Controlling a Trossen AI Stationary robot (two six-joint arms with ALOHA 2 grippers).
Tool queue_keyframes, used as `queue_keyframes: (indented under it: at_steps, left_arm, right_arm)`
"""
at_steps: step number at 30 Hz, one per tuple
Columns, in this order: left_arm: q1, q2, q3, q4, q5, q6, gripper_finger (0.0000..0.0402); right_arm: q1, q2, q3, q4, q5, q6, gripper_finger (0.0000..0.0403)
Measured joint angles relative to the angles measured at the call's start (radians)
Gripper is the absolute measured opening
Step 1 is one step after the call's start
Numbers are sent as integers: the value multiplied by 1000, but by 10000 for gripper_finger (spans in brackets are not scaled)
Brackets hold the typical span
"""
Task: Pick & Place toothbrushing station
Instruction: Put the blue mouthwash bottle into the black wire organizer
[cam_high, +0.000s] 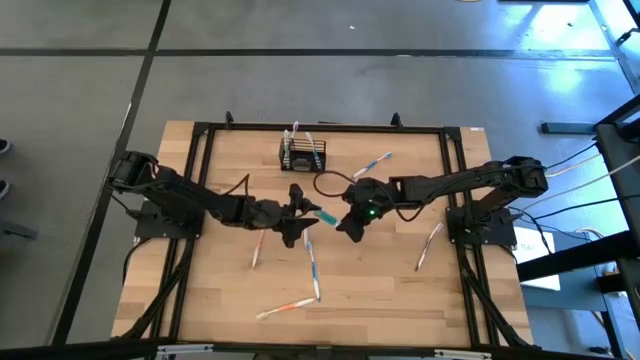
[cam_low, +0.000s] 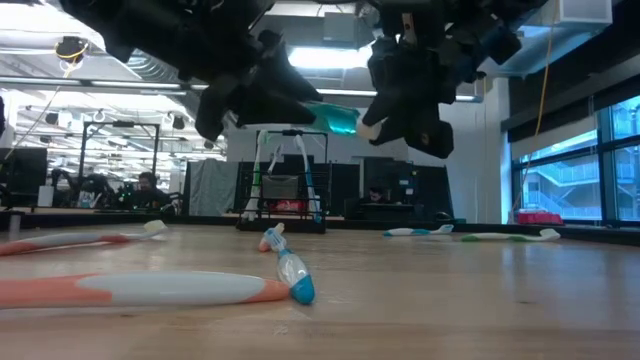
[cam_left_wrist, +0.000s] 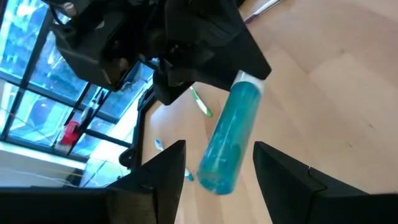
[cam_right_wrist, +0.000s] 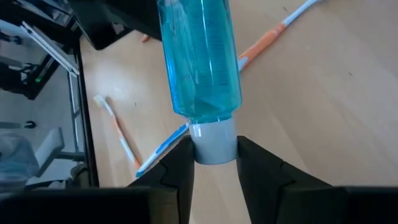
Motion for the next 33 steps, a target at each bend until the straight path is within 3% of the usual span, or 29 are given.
queue_keyframes:
  at_steps: [7,18,29,33]
  left_arm:
    - [15,0,0,-13,31,-23,184]
    - [10,0,1,-31,46,-75,182]
    - [11,0,1,-69,31,-100,86]
    - [11,0,1,-70,30,-101,74]
  right_arm:
    - [-4,0,0,85,-19,25,107]
    - [-21,0,0,74,-18,26,107]
    - [-23,0,0,74,-14,12,107]
    - [-23,0,0,75,-21,-11,107]
